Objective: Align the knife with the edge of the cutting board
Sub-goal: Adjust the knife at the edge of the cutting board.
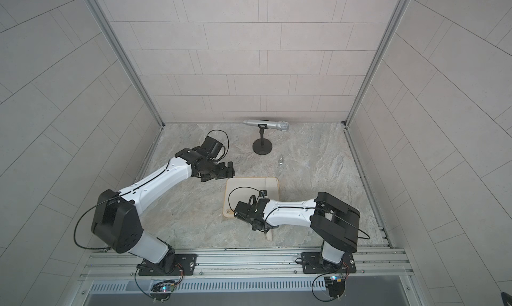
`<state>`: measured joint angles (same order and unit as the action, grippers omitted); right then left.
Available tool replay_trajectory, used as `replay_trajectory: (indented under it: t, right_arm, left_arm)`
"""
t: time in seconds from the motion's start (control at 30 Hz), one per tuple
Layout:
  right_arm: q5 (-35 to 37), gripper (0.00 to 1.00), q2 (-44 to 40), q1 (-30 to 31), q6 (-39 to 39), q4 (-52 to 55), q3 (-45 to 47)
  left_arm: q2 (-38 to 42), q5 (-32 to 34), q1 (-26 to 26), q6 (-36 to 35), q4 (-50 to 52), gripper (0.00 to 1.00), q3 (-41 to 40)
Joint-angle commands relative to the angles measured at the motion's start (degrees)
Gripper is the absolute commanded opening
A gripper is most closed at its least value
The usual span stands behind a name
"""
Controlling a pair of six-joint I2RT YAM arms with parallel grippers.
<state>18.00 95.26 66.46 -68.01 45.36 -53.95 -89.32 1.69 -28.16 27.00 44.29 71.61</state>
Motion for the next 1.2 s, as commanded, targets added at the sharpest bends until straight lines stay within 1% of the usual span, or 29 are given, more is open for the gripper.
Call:
replay_trajectory:
  t: [0.0,0.23,0.73,0.93,1.03,1.17]
  right_arm:
    - [1.94,0.0,-0.69,-0.36,-1.42,-0.87,0.56]
    - [2.89,0.0,-0.97,-0.52,-2.3,-0.89,0.93]
    - [5.11,0.0,0.54,-0.32,-3.01,1.4,-1.16]
    - [3.79,0.0,0.28,-0.3,-3.08,-0.59,-0.24]
    - [2.56,0.08,0.33,-0.32,-2.92,-2.55,0.99]
    - [1.02,0.24,-0.12,-0.36,-2.77,-4.33,2.24]
  left_arm:
    - [0.5,0.25,-0.4,-0.38,0.93,1.0,0.46]
    - [0.49,0.36,-0.56,-0.35,1.15,1.0,0.53]
    - [0.47,0.45,-0.58,-0.22,1.08,1.0,0.46]
    - [0.45,0.44,-0.58,-0.26,1.08,1.0,0.48]
    - [0.39,0.47,-0.59,-0.3,1.14,1.0,0.5]
    - [0.3,0.45,-0.67,-0.35,1.09,1.0,0.48]
